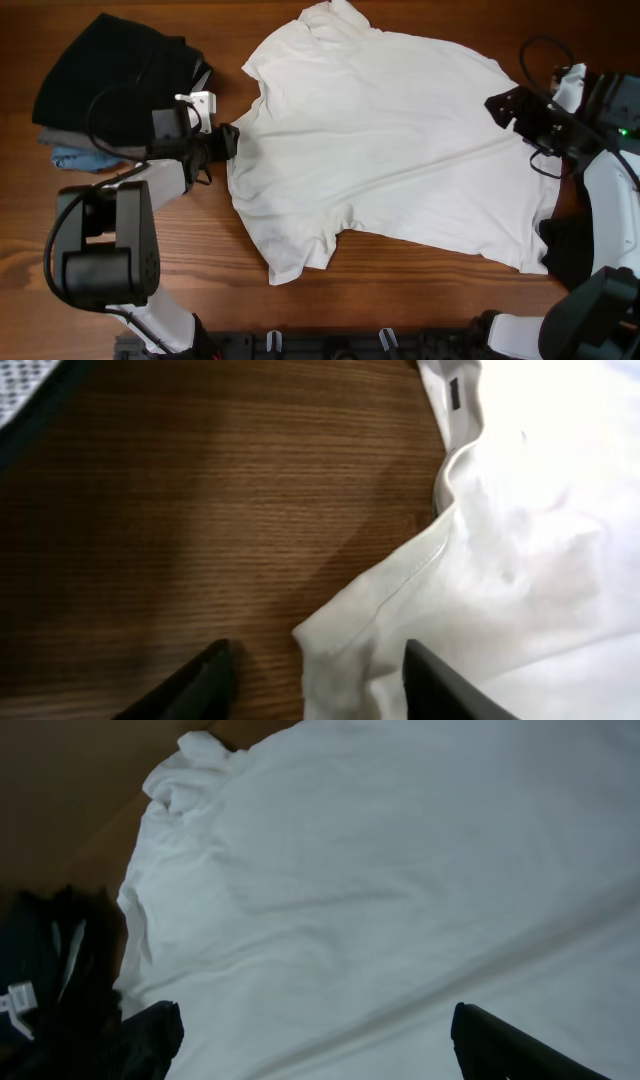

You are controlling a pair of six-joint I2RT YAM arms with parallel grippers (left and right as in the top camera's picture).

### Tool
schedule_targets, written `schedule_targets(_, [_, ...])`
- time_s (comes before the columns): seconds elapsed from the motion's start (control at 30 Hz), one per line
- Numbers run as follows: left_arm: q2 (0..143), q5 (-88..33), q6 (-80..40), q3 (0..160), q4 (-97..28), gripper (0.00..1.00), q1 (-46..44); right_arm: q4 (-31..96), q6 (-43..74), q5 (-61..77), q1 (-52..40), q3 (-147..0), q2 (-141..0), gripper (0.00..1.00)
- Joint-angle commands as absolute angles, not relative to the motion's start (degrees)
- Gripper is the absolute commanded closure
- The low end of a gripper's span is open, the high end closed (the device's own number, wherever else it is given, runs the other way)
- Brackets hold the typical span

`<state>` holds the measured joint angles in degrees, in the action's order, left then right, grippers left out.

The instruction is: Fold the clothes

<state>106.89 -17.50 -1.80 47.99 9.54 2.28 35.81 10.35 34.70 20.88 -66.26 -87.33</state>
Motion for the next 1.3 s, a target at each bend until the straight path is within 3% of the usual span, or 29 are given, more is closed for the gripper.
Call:
schedule_targets(0.0, [109.6,-17.2,-0.3,47.6,7.7,0.68,1.4,36.3,9.8,36.1,20.7,-66.8,-85.9,0.09])
schedule_targets(0.07, [109.6,-15.4,-0.4,47.6,5.8,0.94,1.5,36.6,10.5,36.1,20.7,-66.8,-85.9,0.09])
schedule_targets(0.1, [109.5,-13.9,-0.4,47.6,4.1,0.96,1.7,36.8,10.5,36.1,20.7,-66.8,-85.9,0.09])
schedule_targets(0.57, [99.6,-8.7,-9.3,47.7,-11.7,0.96,10.2,37.7,8.9,35.4,20.7,-66.8,-85.9,0.09])
schedule_targets(0.67, [98.3,-8.7,-9.3,47.7,-12.4,0.71,10.2,38.4,9.0,33.3,20.7,-66.8,-85.9,0.09])
schedule_targets(0.8, [92.6,-8.7,-9.2,48.6,-15.8,0.62,10.3,41.8,9.3,23.5,20.7,-66.8,-85.9,0.09])
schedule_targets(0.87, [88.6,-9.4,-9.2,49.8,-18.5,0.64,10.2,44.0,12.9,18.1,20.7,-66.8,-85.9,0.14])
schedule_targets(0.97, [81.4,-14.0,-9.3,50.2,-22.1,0.84,9.7,49.4,21.5,11.3,20.7,-66.5,-85.9,0.33])
schedule_targets(1.07, [79.5,-16.8,-9.2,50.2,-25.4,0.96,7.2,50.2,23.0,11.3,20.7,-65.3,-86.0,0.34])
schedule_targets(1.27, [83.1,-17.3,-9.5,47.3,-31.9,0.96,-0.7,50.2,24.0,11.4,20.7,-62.5,-86.0,0.35])
